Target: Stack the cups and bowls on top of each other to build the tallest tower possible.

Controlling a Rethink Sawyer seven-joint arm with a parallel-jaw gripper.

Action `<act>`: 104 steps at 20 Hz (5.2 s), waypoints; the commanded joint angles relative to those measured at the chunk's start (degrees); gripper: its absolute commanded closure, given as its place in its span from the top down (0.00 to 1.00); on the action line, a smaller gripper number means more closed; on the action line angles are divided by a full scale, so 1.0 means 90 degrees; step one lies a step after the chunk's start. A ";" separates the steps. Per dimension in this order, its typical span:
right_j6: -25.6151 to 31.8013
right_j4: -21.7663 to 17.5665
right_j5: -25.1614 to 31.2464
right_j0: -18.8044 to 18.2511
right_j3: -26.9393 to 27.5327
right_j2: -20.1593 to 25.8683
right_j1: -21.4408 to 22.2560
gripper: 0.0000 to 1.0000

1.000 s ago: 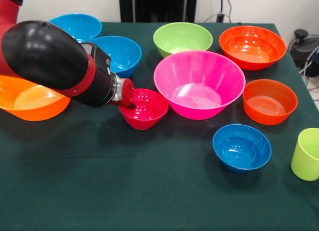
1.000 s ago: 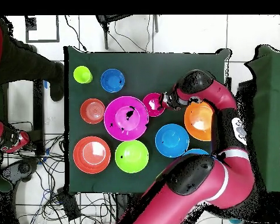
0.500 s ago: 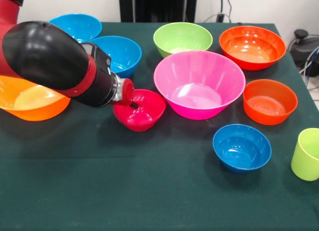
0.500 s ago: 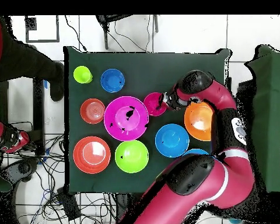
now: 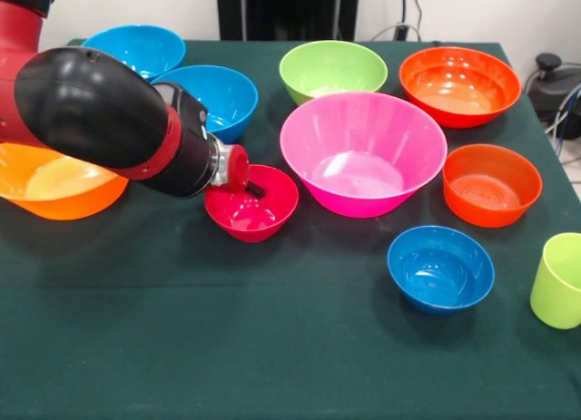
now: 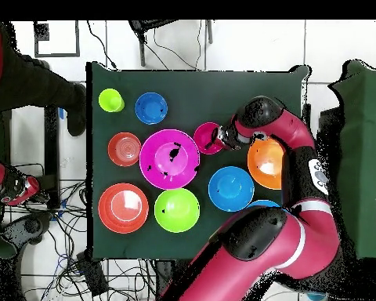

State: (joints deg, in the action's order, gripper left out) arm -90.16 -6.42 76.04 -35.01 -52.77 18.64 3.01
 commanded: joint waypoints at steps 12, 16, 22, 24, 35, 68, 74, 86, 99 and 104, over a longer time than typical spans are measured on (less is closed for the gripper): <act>0.0794 -0.1381 -0.0665 0.0597 -0.0497 -0.0069 0.1482 1.00; 0.0675 -0.1508 -0.0523 0.0703 -0.0307 -0.0093 0.1591 1.00; 0.0809 -0.1892 -0.0470 0.0794 -0.0177 -0.0217 0.1632 1.00; 0.0767 -0.2038 -0.0532 0.0808 -0.0211 -0.0295 0.1628 1.00; 0.0668 -0.2244 -0.0225 0.0835 -0.0270 -0.0455 0.1636 1.00; -0.3292 -0.0005 -0.1489 0.1954 -0.2970 -0.1614 0.2783 1.00; -0.3192 -0.0372 -0.1264 0.2045 -0.2797 -0.1801 0.2565 1.00; -0.2751 -0.0557 -0.0997 0.2009 -0.2417 -0.1884 0.2095 1.00; -0.2598 -0.0924 -0.1406 0.2082 -0.2516 -0.2104 0.1716 1.00; -0.2607 -0.1077 -0.1438 0.2142 -0.2582 -0.2231 0.1714 1.00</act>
State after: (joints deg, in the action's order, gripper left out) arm -116.48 -11.17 64.66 -16.79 -74.00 -3.20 20.04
